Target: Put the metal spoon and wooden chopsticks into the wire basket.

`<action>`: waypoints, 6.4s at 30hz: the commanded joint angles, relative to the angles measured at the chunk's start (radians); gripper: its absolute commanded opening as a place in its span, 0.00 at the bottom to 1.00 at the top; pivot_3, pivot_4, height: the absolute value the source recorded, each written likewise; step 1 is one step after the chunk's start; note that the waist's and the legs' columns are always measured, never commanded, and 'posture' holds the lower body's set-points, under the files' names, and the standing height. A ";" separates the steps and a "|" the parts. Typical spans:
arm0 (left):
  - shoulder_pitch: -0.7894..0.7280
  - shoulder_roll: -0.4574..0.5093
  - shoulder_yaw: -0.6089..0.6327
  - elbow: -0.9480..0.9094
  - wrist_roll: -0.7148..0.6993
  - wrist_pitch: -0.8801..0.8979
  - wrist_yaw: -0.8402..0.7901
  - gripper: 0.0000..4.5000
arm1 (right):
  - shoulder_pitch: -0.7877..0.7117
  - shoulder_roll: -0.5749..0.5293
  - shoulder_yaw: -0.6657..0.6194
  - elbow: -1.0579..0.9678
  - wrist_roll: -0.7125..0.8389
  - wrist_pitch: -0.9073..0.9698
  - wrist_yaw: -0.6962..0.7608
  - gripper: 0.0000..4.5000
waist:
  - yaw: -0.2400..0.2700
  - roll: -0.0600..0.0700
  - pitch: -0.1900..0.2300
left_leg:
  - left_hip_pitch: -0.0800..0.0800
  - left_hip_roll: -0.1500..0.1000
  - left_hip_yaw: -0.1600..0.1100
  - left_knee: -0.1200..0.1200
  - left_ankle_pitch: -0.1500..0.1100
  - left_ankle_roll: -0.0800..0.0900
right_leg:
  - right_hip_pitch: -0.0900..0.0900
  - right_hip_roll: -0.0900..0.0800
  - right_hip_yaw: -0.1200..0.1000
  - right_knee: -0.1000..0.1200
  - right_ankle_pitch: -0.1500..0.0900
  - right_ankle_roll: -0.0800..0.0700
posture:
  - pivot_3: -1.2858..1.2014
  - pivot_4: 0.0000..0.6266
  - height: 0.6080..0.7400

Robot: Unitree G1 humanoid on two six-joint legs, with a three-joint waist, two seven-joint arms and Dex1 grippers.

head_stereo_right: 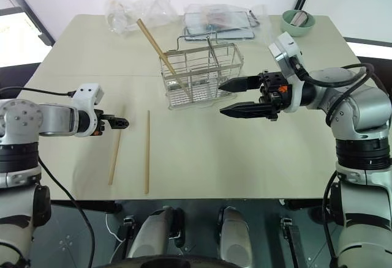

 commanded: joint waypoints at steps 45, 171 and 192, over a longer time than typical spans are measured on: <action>-0.613 -0.279 0.308 0.162 0.170 -0.884 -0.402 0.02 | 0.096 -0.028 -0.137 -0.060 0.092 -0.010 -0.192 0.80 | 0.028 -0.008 0.002 | -0.003 0.000 0.001 0.002 -0.001 0.003 | 0.001 0.000 -0.003 -0.003 0.001 0.002 | 0.52 0.24 0.75; -0.460 -0.312 -0.171 0.053 0.207 -0.941 -0.414 0.01 | 0.181 -0.030 -0.211 -0.053 0.074 -0.056 -0.408 0.80 | 0.028 -0.007 0.001 | -0.007 -0.001 0.002 0.003 -0.002 0.007 | -0.001 0.000 0.000 -0.006 0.004 0.006 | 0.52 0.24 0.75; -0.430 -0.079 -0.113 -0.053 0.333 -0.860 -0.691 0.98 | 0.124 -0.033 -0.175 0.013 0.038 -0.084 -0.394 0.80 | 0.017 -0.006 0.001 | -0.007 -0.001 0.002 0.003 -0.004 0.010 | -0.002 0.000 -0.001 -0.005 0.004 0.006 | 0.52 0.24 0.75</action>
